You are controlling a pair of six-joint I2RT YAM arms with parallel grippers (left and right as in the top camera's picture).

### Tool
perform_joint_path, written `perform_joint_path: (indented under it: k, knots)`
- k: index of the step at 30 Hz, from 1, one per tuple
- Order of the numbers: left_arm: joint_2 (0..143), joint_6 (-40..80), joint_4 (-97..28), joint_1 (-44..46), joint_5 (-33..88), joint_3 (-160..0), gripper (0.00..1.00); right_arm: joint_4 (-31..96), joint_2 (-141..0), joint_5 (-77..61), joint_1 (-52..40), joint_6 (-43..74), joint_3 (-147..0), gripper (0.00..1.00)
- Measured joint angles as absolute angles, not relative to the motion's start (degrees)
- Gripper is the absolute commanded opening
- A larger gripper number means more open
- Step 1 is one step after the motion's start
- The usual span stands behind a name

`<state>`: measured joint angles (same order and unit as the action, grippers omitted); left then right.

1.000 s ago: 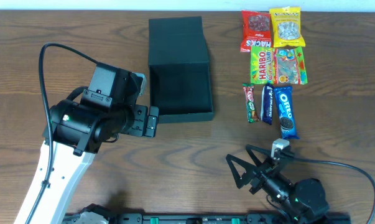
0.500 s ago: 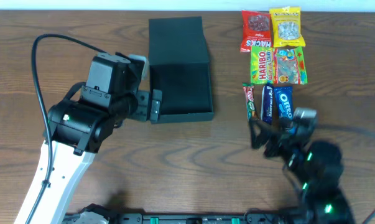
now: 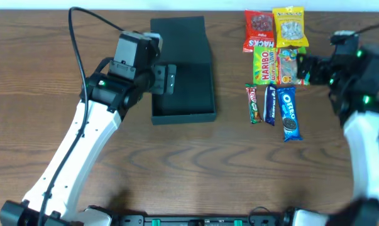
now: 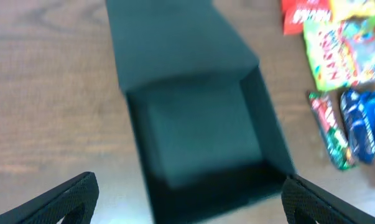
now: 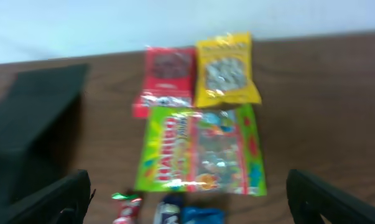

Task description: Pack container

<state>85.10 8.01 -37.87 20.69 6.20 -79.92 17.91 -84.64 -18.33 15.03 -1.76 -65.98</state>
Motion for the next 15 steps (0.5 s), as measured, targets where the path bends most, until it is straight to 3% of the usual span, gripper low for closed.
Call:
perform_joint_path:
  k: [9, 15]
  knots:
    - [86.06, 10.74, -30.15, 20.69, 6.02, -79.90, 0.95, 29.50, -110.52, -14.09, 14.55, -7.94, -89.43, 0.92]
    - [86.08, 10.96, -29.76, 19.75, 6.00, -79.90, 0.95, 33.47, -121.51, -9.30, 10.81, -8.62, -96.49, 0.94]
